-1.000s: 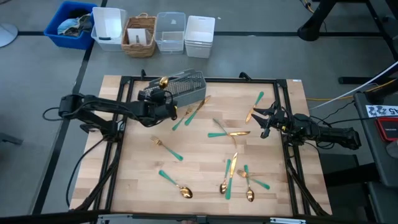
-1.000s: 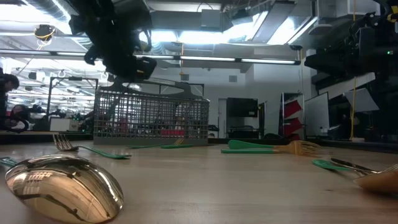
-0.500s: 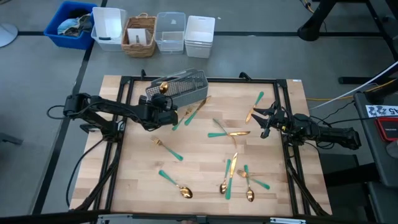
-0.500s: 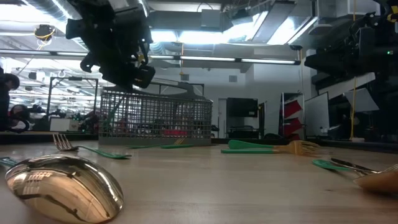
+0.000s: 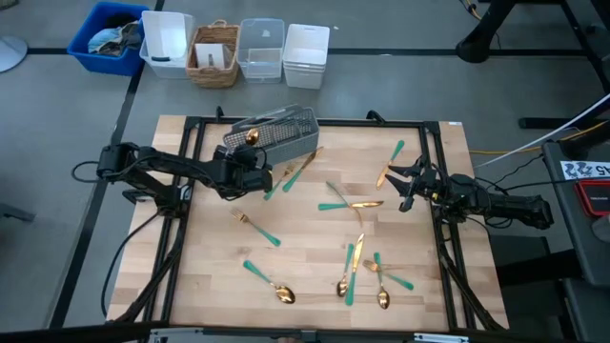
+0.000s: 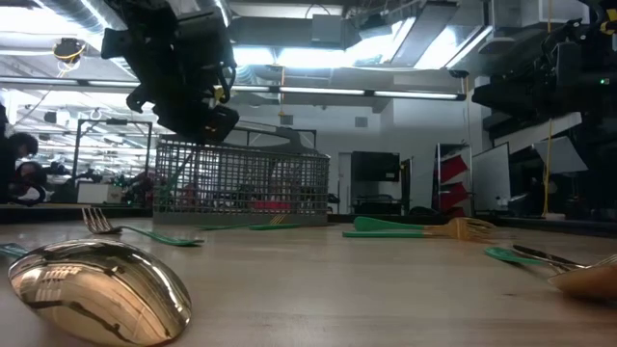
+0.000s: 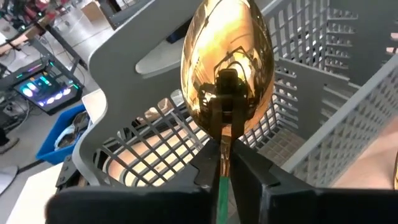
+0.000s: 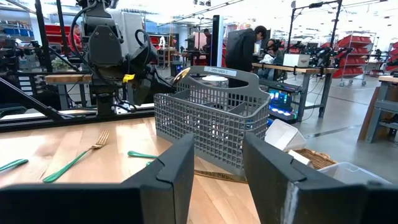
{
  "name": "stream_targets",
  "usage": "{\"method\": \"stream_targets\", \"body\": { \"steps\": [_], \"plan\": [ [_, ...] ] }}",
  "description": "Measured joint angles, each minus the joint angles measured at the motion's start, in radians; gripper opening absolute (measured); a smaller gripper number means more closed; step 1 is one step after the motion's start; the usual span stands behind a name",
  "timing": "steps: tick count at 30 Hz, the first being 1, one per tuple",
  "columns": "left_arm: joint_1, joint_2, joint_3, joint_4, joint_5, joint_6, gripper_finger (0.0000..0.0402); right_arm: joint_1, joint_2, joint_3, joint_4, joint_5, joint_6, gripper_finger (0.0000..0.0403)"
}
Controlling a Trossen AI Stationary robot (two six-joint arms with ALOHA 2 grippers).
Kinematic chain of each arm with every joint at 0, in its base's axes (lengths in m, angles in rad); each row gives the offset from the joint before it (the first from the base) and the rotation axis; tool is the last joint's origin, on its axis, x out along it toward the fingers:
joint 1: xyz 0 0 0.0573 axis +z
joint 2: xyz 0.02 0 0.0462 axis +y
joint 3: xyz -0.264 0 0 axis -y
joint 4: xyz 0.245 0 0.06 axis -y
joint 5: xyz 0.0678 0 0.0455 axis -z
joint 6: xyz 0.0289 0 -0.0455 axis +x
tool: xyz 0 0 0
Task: Sort silverware
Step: Put the spoon into the left section of the silverware holder, then put the fork into the middle right section of the silverware holder
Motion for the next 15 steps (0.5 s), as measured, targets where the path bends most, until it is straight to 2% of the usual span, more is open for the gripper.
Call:
{"method": "stream_targets", "body": {
  "steps": [8, 15],
  "plan": [
    [-0.003, -0.001, 0.000, 0.000, 0.016, -0.048, 0.0115, 0.000, 0.000, 0.000, 0.000, 0.002, 0.105, 0.0136],
    [-0.031, -0.040, 0.000, 0.005, 0.022, -0.037, 0.0129, 0.000, 0.000, 0.000, 0.015, 0.118, 0.200, 0.0136]
  ]
}}
